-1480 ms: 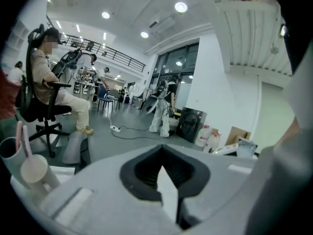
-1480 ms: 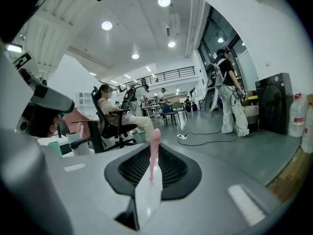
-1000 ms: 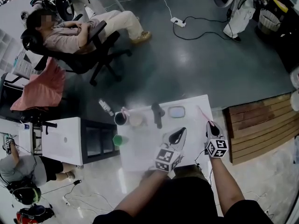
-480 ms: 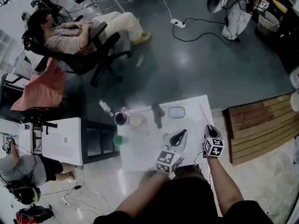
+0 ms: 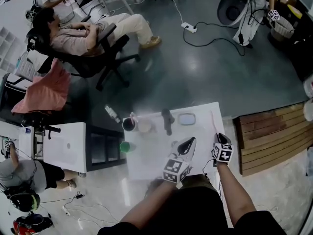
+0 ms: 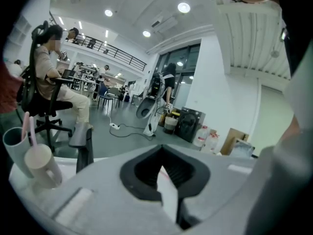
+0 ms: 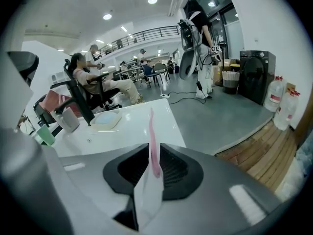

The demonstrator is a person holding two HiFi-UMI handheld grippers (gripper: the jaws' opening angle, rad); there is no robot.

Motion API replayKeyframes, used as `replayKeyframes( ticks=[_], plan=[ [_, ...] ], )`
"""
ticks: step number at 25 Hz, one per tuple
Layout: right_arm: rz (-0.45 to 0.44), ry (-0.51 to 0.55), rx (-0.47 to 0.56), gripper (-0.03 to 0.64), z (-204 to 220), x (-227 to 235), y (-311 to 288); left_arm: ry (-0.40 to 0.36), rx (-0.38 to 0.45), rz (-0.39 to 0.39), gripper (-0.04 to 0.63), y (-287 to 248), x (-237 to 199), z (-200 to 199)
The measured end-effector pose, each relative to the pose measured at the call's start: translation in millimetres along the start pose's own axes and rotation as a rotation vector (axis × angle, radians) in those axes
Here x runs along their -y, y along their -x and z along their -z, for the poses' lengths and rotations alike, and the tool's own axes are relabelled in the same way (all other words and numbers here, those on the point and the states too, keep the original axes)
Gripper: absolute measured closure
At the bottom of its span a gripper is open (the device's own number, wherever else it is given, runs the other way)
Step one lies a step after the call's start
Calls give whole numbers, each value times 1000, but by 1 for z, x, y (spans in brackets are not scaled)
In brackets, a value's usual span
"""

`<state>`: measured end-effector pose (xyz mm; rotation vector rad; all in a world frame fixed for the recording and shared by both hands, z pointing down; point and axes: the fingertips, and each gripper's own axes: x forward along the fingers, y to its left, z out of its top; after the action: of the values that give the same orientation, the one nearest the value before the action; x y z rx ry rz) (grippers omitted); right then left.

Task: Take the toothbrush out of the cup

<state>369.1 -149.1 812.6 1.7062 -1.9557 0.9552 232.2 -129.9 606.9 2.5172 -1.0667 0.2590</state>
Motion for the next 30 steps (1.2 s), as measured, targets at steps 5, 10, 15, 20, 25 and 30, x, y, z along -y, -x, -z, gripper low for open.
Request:
replayKeyframes(
  ticks=[5,10,15,20,25,30],
  plan=[
    [4,17,-15,511,-1,-3,0,10,16,-15,594,7,-7,-5],
    [-4,38,11,487,-18,-15,15,24,38,-25,594,18,-16,-15],
    [-45,73,97,525,-56,-53,46,37,80,-33,594,44,-27,-31],
    [-86,99,204,588,-93,-113,89,38,119,-45,594,85,-43,-48],
    [-95,137,354,615,-129,-173,137,32,163,-80,594,135,-67,-61],
    [-126,153,409,615,-143,-236,166,42,223,-148,594,190,-100,-71]
  ],
)
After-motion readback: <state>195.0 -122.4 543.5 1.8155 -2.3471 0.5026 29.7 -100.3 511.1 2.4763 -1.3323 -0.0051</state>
